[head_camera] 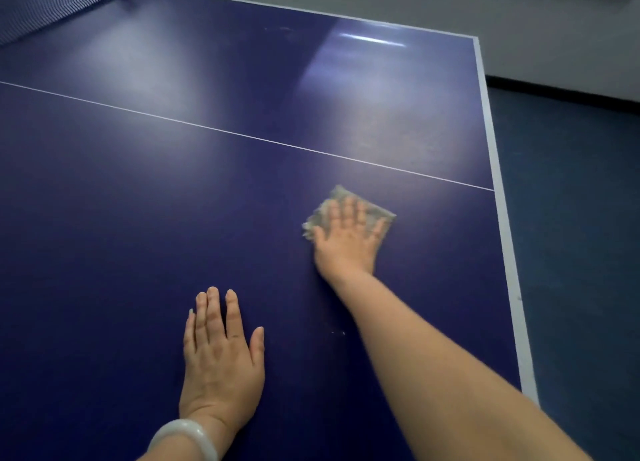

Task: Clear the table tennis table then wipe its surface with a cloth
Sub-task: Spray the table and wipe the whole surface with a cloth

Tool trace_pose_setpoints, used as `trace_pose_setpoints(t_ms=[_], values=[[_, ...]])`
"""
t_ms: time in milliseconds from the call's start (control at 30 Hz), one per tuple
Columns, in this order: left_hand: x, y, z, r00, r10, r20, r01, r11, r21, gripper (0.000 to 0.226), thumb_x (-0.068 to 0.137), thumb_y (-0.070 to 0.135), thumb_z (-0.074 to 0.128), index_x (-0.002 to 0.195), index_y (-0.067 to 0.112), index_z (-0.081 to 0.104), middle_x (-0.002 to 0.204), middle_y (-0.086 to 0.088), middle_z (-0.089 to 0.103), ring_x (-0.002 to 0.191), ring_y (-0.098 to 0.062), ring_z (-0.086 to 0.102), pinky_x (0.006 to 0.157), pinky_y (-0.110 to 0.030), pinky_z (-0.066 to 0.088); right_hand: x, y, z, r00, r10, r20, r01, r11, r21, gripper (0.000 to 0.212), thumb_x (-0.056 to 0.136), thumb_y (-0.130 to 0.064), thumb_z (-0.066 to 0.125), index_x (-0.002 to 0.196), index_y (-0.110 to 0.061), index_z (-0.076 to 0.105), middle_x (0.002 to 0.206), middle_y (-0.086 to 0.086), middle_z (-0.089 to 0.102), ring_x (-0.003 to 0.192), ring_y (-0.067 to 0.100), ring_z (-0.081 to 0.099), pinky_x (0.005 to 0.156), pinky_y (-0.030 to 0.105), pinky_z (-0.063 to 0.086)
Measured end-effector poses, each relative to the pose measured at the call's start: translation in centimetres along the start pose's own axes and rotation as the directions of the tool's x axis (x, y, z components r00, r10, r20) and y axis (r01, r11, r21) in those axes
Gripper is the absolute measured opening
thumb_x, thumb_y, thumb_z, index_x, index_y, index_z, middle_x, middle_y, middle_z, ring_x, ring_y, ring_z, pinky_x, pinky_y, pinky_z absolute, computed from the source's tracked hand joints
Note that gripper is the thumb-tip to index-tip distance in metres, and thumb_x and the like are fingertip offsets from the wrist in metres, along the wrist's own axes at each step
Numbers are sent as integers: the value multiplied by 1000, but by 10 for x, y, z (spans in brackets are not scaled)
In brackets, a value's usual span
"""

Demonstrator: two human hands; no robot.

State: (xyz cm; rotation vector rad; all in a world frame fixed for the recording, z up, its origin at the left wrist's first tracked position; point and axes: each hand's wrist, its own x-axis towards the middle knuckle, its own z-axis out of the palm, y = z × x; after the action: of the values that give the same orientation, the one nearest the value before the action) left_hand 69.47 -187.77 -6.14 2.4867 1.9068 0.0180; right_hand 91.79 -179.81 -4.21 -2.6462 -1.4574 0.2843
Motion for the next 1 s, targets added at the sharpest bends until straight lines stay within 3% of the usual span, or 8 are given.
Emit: trace_pose_setpoints(t_ms=[100, 200, 333, 500, 633, 800, 867, 1000], values=[[1, 0, 2, 1000, -14, -19, 14, 1000, -6, 74, 94, 51, 14, 149, 3, 31, 156, -20, 25, 147, -30, 18, 119, -44, 12, -20, -39, 6, 951, -295, 97, 299, 953, -35, 62, 101, -53, 18, 155, -30, -1, 162, -5, -14, 148, 18, -17, 114, 57, -17], [1, 2, -2, 1000, -12, -18, 11, 999, -46, 69, 98, 48, 10, 151, 5, 24, 159, -18, 18, 149, -28, 9, 121, -44, 9, -11, 4, 0, 931, -346, 116, 356, 931, -76, 62, 100, -55, 20, 155, -34, 1, 163, -6, -10, 149, 16, -13, 115, 57, -13], [1, 2, -5, 1000, -12, -1, 12, 999, -41, 69, 98, 47, 11, 152, 5, 22, 159, -19, 15, 149, -29, 7, 121, -44, 7, 1, 118, -27, 995, 100, 2, -100, 995, -18, 61, 100, -55, 20, 155, -35, 4, 163, -7, -9, 149, 14, -10, 116, 56, -12], [0, 2, -1, 1000, -12, -4, 12, 999, -51, 74, 94, 48, 17, 147, 0, 32, 154, -25, 27, 146, -35, 21, 118, -48, 15, -20, 122, -24, 871, 490, -44, -486, 871, 76, 64, 100, -52, 19, 156, -24, 4, 163, 2, -8, 150, 22, -10, 115, 62, -5], [1, 3, -4, 1000, -18, 1, 18, 999, -33, 74, 94, 48, 16, 148, 0, 31, 154, -24, 27, 146, -35, 20, 119, -47, 13, -44, 5, 3, 994, 112, 2, -112, 991, 69, 65, 100, -51, 27, 156, -27, 4, 163, 0, -9, 149, 21, -12, 114, 59, -13], [0, 4, -8, 999, -6, 35, 7, 999, -48, 71, 97, 46, 26, 153, 4, 16, 159, -22, 12, 149, -32, 6, 122, -46, 6, -85, -30, 9, 945, -306, 114, 313, 948, -53, 61, 101, -53, 21, 154, -34, -1, 162, -7, -12, 148, 16, -16, 116, 53, -15], [0, 4, -11, 999, -4, 46, 7, 998, -58, 72, 97, 47, 23, 153, 4, 10, 160, -22, 7, 149, -32, 1, 122, -46, 2, -85, 18, 4, 970, -230, 76, 235, 969, -70, 61, 101, -54, 22, 154, -36, 0, 162, -8, -11, 149, 14, -14, 117, 54, -12], [0, 4, -15, 996, 1, 86, 6, 996, -89, 73, 97, 48, 16, 153, 4, 0, 160, -21, -2, 149, -33, -8, 122, -46, -2, -112, 132, -18, 956, 293, -8, -292, 955, 44, 60, 100, -54, 20, 154, -35, 1, 163, -7, -9, 149, 15, -12, 117, 56, -12]])
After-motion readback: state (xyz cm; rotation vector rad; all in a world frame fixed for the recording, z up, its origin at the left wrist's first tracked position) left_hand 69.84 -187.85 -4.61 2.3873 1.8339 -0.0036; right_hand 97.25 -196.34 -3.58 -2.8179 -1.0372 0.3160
